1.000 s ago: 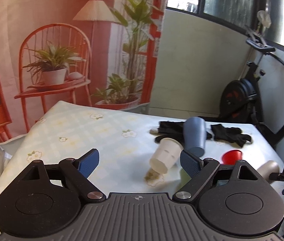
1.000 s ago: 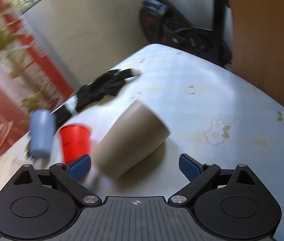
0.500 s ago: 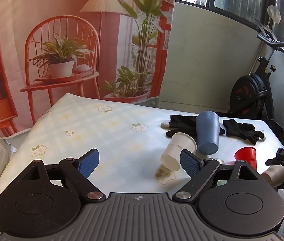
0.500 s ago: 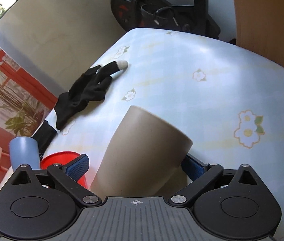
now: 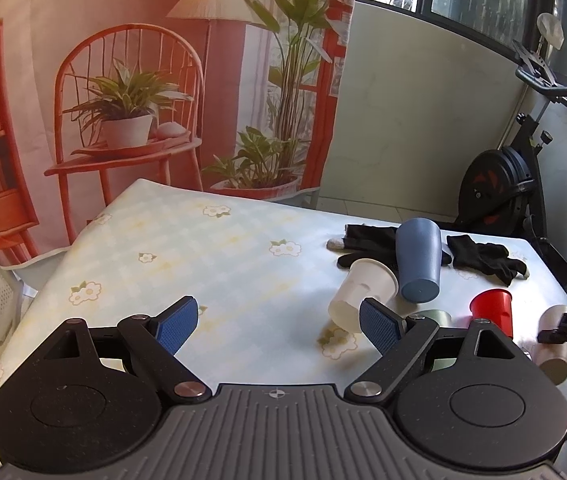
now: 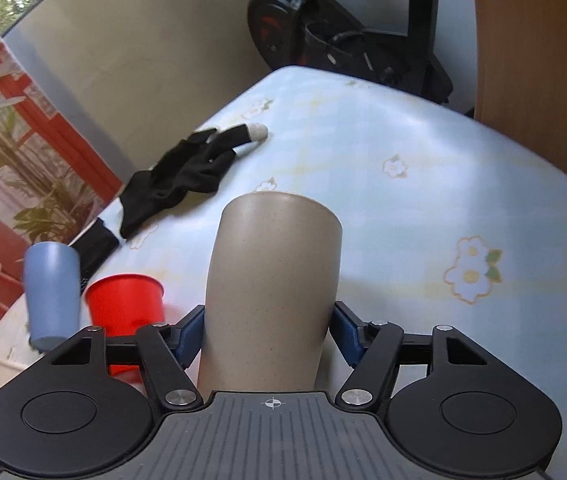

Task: Flip cup upright
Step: 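Lift the tan cup with the right gripper and rotate it upright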

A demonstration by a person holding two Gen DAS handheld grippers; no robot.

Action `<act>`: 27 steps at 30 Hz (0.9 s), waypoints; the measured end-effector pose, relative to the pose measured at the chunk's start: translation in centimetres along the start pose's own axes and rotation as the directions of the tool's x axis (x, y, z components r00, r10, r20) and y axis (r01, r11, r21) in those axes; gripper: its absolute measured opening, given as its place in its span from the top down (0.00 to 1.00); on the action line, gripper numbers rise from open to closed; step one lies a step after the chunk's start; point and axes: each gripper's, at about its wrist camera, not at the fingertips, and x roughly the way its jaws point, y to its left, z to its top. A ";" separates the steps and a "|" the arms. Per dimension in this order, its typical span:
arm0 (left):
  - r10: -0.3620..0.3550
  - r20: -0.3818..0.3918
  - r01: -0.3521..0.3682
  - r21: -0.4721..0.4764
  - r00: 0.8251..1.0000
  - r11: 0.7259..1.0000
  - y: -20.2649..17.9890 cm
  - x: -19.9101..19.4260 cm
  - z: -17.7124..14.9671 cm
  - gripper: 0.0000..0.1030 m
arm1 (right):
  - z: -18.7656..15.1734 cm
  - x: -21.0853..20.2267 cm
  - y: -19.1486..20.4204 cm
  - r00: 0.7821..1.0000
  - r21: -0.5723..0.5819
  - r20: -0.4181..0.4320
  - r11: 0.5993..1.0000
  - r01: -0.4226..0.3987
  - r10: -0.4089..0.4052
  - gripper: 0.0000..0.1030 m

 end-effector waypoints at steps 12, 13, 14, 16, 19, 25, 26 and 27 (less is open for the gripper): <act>0.013 0.008 -0.013 -0.042 1.000 0.999 4.8 -2.4 0.2 0.13 | -2.2 -9.4 7.4 0.973 -0.227 -0.024 0.947 -0.229 0.230 0.40; 0.026 0.016 -0.025 -0.046 1.000 0.999 5.5 -2.8 0.3 0.13 | -2.9 -9.8 8.7 0.965 -0.247 -0.045 0.934 -0.260 0.257 0.40; 0.039 0.023 -0.038 -0.049 0.999 0.998 6.3 -3.2 0.4 0.13 | -3.6 -10.1 10.4 0.955 -0.269 -0.073 0.917 -0.295 0.286 0.40; 0.065 0.029 -0.063 -0.060 0.997 0.996 8.1 -3.8 0.6 0.13 | -5.1 -10.2 13.3 0.938 -0.312 -0.123 0.885 -0.345 0.323 0.40; 0.109 0.022 -0.107 -0.079 0.994 0.991 10.9 -4.4 0.7 0.13 | -8.6 -9.9 18.5 0.914 -0.396 -0.211 0.825 -0.403 0.346 0.40; 0.184 -0.009 -0.184 -0.123 0.983 0.975 15.9 -5.5 0.6 0.13 | -16.3 -6.8 26.7 0.870 -0.467 -0.388 0.749 -0.471 0.305 0.40; 0.193 -0.015 -0.193 -0.133 0.981 0.972 16.5 -5.6 0.5 0.13 | -17.4 -6.2 27.5 0.868 -0.466 -0.401 0.750 -0.469 0.294 0.40; 0.200 -0.021 -0.201 -0.142 0.980 0.969 17.1 -5.7 0.3 0.13 | -18.2 -5.6 28.2 0.866 -0.464 -0.414 0.753 -0.466 0.280 0.40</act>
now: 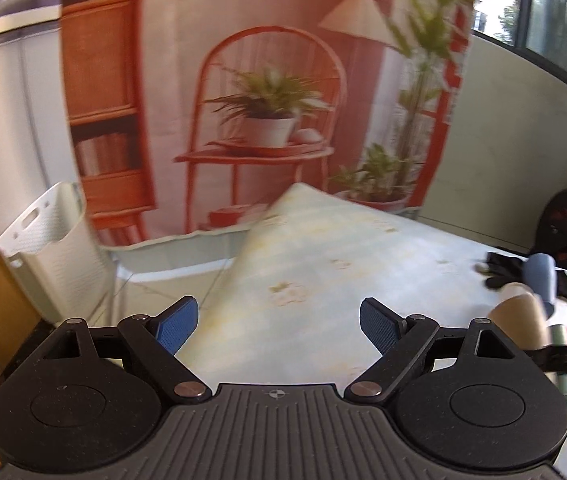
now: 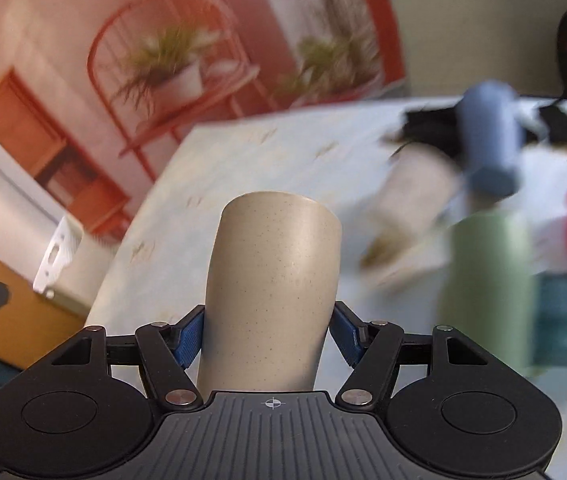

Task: Flip cup upright
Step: 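Lift the tan cup with the right gripper and rotate it upright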

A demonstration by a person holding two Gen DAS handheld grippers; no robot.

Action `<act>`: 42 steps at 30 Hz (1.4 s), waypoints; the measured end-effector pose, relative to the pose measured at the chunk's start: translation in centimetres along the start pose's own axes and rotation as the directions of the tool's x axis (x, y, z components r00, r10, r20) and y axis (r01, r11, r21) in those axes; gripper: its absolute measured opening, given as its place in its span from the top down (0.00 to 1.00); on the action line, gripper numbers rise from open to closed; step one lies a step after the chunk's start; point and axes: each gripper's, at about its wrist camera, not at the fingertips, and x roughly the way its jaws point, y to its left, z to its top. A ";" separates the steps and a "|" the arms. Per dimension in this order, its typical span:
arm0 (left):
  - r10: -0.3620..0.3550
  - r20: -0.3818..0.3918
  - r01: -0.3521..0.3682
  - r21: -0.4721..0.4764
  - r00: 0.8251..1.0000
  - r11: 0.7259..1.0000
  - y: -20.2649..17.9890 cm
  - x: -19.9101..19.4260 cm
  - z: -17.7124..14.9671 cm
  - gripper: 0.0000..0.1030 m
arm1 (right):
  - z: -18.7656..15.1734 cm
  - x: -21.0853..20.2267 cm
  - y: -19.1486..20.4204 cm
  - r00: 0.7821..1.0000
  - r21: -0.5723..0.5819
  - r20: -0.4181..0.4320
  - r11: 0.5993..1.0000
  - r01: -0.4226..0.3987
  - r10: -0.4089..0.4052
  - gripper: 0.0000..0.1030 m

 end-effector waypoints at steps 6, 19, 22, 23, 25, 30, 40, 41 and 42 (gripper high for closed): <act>0.023 -0.030 -0.024 -0.052 0.999 0.998 2.6 0.6 -0.6 0.13 | -0.7 2.9 1.8 0.997 0.012 -0.072 1.000 0.000 0.001 0.40; 0.017 -0.060 -0.018 -0.027 0.998 0.999 1.9 1.7 -1.3 0.13 | -0.9 5.0 1.6 0.992 0.025 -0.126 1.000 0.000 0.004 0.38; 0.012 -0.060 -0.013 -0.022 0.998 1.000 1.6 1.6 -1.4 0.13 | -0.7 5.0 1.8 0.993 0.016 -0.122 1.000 0.005 -0.003 0.35; 0.007 -0.058 -0.008 -0.024 0.998 1.000 1.5 1.6 -1.4 0.13 | -0.8 4.6 1.8 0.994 0.008 -0.114 1.000 0.001 0.000 0.34; -0.003 -0.056 0.001 -0.030 0.998 1.000 1.2 1.5 -1.4 0.13 | -0.9 3.5 1.8 0.997 -0.019 -0.080 1.000 0.000 -0.002 0.30; -0.034 -0.071 0.033 -0.015 0.997 0.999 -0.1 1.6 -1.6 0.13 | -1.1 0.2 0.8 0.999 -0.072 0.029 0.997 0.024 -0.022 0.30; -0.159 -0.123 0.168 0.072 0.980 0.983 -5.4 2.2 -2.1 0.13 | -2.3 -8.6 -5.5 0.939 -0.056 0.281 0.974 0.221 -0.197 0.25; -0.176 -0.130 0.188 0.085 0.976 0.978 -6.2 2.4 -2.3 0.13 | -2.6 -9.5 -6.5 0.925 -0.045 0.302 0.966 0.254 -0.229 0.23; -0.193 -0.140 0.208 0.096 0.971 0.973 -7.0 2.7 -2.4 0.13 | -2.7 -10.2 -7.4 0.914 -0.033 0.315 0.960 0.278 -0.254 0.22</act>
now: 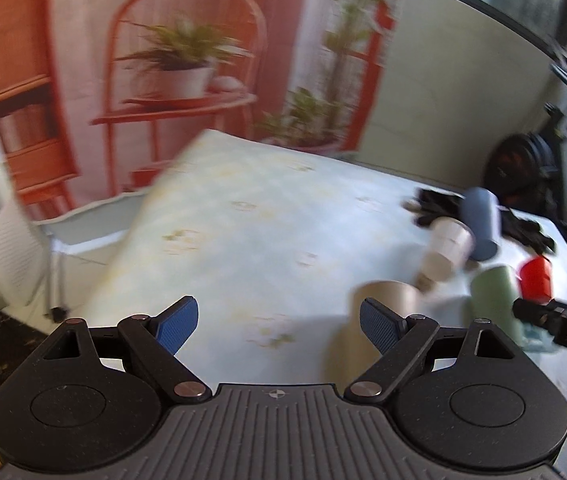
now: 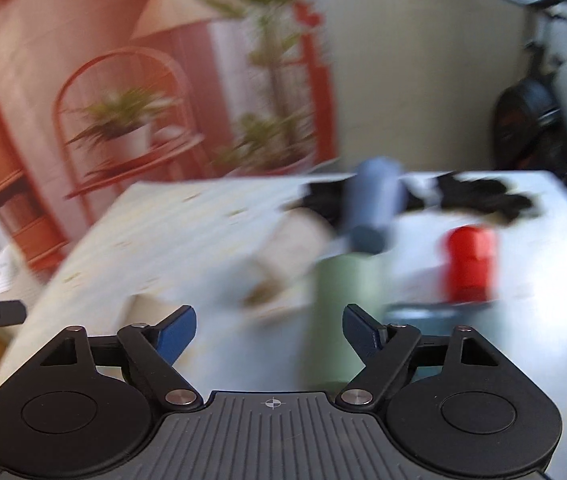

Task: Flip cup upright
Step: 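Lift the tan cup with the right gripper and rotate it upright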

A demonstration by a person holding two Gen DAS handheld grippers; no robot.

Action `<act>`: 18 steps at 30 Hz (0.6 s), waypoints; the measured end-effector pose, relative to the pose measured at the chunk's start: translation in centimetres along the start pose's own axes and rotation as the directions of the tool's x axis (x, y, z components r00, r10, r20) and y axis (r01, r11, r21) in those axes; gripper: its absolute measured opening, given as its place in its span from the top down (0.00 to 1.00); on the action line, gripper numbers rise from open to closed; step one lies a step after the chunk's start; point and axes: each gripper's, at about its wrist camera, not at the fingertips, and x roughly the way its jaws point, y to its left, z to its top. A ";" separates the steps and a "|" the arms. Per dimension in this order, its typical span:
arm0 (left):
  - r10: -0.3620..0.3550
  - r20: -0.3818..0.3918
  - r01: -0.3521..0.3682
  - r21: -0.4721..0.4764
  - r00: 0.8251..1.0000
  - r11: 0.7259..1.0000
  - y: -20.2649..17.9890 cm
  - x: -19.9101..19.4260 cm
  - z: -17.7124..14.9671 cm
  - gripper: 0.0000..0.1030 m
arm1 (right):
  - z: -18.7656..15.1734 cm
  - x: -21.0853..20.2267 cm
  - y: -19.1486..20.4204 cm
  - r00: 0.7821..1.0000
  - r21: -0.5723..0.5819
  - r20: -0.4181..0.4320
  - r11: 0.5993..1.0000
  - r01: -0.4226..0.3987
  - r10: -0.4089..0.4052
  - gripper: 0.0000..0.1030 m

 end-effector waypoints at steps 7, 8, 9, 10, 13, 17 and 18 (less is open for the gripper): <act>-0.076 -0.093 0.081 0.050 0.993 0.995 -3.7 3.8 -0.3 0.13 | -1.1 -1.9 -6.8 0.988 0.067 0.045 0.987 0.146 -0.150 0.10; -0.074 -0.108 0.081 0.058 0.991 0.995 -3.9 4.4 -0.3 0.13 | -1.2 -2.0 -7.6 0.985 0.075 0.048 0.984 0.164 -0.168 0.10; -0.070 -0.120 0.078 0.066 0.990 0.995 -4.2 5.0 -0.4 0.13 | -1.3 -2.1 -8.0 0.983 0.082 0.049 0.981 0.175 -0.179 0.10; -0.061 -0.136 0.072 0.076 0.989 0.995 -4.4 5.7 -0.4 0.13 | -1.4 -2.2 -8.7 0.980 0.092 0.050 0.978 0.185 -0.190 0.10; -0.033 -0.181 0.050 0.088 0.983 0.995 -4.5 7.4 -0.1 0.13 | -1.7 -2.2 -9.8 0.977 0.112 0.052 0.974 0.198 -0.204 0.10; -0.033 -0.248 0.054 0.075 0.968 0.996 -4.4 8.6 0.2 0.13 | -1.9 -2.4 -10.5 0.977 0.124 0.059 0.973 0.196 -0.204 0.10; -0.034 -0.255 0.055 0.076 0.966 0.996 -4.4 8.8 0.2 0.13 | -1.9 -2.4 -10.6 0.978 0.124 0.059 0.973 0.193 -0.202 0.10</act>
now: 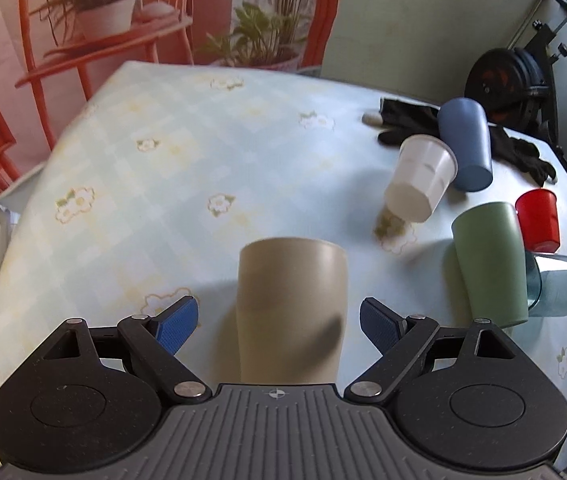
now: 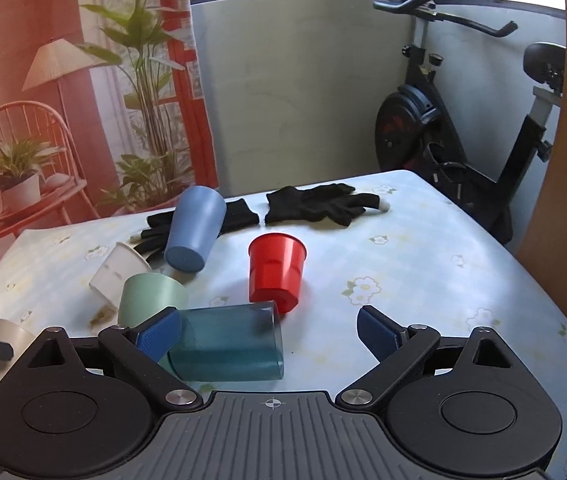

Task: Flip cup upright

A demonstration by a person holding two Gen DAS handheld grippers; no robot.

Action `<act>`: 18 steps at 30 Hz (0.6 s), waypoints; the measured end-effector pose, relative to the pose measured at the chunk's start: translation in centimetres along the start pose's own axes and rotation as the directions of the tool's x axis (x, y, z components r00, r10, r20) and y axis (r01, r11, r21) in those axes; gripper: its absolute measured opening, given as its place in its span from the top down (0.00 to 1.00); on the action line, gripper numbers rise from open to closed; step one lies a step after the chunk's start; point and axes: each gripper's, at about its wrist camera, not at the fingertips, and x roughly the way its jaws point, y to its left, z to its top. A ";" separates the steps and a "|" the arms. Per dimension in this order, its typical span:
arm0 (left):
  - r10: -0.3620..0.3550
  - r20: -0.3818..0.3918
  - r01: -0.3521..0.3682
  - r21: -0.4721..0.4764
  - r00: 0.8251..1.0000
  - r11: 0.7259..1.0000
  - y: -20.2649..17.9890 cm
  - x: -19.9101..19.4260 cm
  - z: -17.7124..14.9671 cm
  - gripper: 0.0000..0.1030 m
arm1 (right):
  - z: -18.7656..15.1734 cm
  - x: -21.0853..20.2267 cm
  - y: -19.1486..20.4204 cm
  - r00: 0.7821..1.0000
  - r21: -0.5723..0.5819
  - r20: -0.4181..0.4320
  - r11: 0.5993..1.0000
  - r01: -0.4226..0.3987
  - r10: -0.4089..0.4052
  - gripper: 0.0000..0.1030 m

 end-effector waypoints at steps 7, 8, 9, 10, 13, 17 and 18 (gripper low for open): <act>0.018 -0.050 -0.017 0.022 0.999 1.000 -0.4 1.4 0.6 0.13 | 0.0 -0.6 0.8 0.999 -0.008 0.001 0.999 -0.034 0.034 0.10; 0.018 -0.055 -0.016 0.027 0.998 0.999 -0.5 1.5 0.6 0.13 | 0.0 -0.6 0.9 0.999 -0.009 0.001 0.999 -0.035 0.035 0.10; 0.017 -0.059 -0.015 0.036 0.998 0.999 -0.6 1.5 0.6 0.14 | 0.0 -0.7 0.9 0.999 -0.008 0.001 0.999 -0.036 0.036 0.09; 0.017 -0.062 -0.014 0.046 0.998 0.999 -0.8 1.6 0.6 0.15 | 0.0 -0.8 0.9 0.999 -0.007 0.000 0.999 -0.037 0.037 0.09; -0.006 -0.051 0.009 0.063 0.999 0.998 -1.0 1.7 0.5 0.25 | -0.1 -0.8 0.9 0.999 0.008 -0.009 0.999 -0.047 0.047 0.10; -0.024 -0.033 0.026 0.072 0.999 0.997 -1.1 1.5 0.1 0.32 | -0.3 -0.7 1.0 0.998 0.014 -0.021 0.998 -0.054 0.055 0.09; -0.022 -0.030 0.024 0.073 0.999 0.997 -1.1 1.4 0.0 0.32 | -0.3 -0.7 0.9 0.998 0.015 -0.022 0.998 -0.055 0.055 0.10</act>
